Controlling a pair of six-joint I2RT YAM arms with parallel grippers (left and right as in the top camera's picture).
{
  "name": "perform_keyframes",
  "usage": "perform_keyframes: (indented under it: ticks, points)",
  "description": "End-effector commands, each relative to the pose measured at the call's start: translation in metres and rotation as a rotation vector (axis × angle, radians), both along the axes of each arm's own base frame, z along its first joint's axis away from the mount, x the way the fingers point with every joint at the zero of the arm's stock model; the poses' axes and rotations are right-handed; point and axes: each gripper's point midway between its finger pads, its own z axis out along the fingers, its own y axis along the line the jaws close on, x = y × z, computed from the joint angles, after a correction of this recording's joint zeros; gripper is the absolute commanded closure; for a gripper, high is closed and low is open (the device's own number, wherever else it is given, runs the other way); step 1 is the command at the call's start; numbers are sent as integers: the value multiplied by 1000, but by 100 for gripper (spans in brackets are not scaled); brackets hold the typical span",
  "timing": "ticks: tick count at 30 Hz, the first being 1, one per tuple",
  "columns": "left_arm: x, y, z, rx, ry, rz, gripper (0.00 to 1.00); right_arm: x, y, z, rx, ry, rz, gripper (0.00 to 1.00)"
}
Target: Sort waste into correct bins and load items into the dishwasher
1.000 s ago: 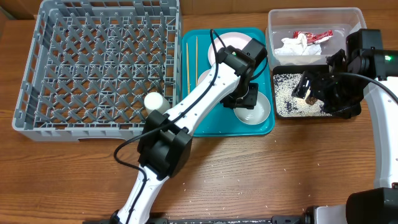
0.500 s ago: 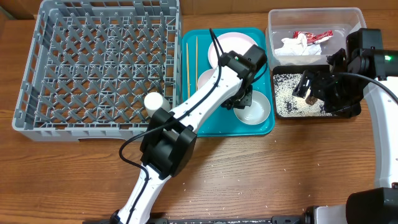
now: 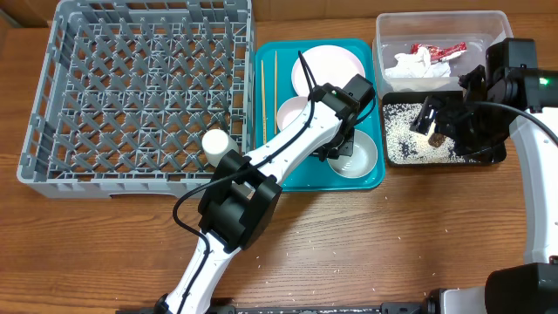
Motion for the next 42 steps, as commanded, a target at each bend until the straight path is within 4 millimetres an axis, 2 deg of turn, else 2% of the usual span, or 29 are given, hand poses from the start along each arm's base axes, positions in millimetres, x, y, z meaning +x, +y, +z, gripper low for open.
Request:
perform_keyframes:
  ticks: [1, 2, 3, 4, 6, 7, 8, 9, 11, 14, 16, 21, 25, 30, 33, 35, 37, 42]
  points:
    - [-1, 6, 21, 26, 2, -24, 96, 3, -2, 10, -15, -40, 2, 0]
    - [0, 9, 32, 31, -8, -30, 96, 3, -2, 10, -15, -40, 2, 0]
    - [4, 14, 53, 42, -38, -37, 96, 3, -2, 10, -15, -40, 2, 0]
    - [12, 26, 86, 65, -107, -40, 96, 4, -2, 10, -16, -44, 2, 0]
    - [22, 39, 121, 92, -197, -53, 96, 4, -2, 10, -16, -46, 2, 0]
    - [29, 52, 147, 120, -270, -55, 96, 4, -2, 10, -16, -46, 2, 0]
    - [39, 75, 182, 185, -387, -37, 96, 4, -2, 10, -16, -46, 2, 0]
    - [43, 85, 195, 218, -432, -18, 96, 4, -2, 10, -16, -46, 2, 0]
    - [56, 127, 237, 364, -589, 73, 96, 4, -2, 10, -16, -46, 2, 0]
    - [72, 184, 278, 587, -746, 211, 96, 4, -2, 10, -16, -46, 2, 0]
    - [82, 211, 287, 672, -781, 281, 96, 4, -2, 10, -16, -46, 2, 0]
    - [95, 284, 291, 850, -765, 424, 96, 4, -2, 10, -16, -46, 2, 0]
    - [95, 314, 284, 909, -713, 461, 96, 4, -2, 10, -16, -46, 2, 0]
    - [93, 332, 268, 972, -690, 511, 96, 4, -2, 10, -16, -46, 2, 0]
    - [88, 336, 238, 1024, -652, 511, 96, 4, -2, 10, -16, -46, 2, 0]
    - [85, 335, 224, 1032, -637, 508, 96, 4, -2, 10, -16, -46, 2, 0]
    - [83, 329, 201, 1031, -611, 481, 96, 4, -2, 10, -16, -46, 2, 0]
    - [82, 316, 177, 1022, -607, 443, 96, 4, -2, 10, -16, -46, 2, 0]
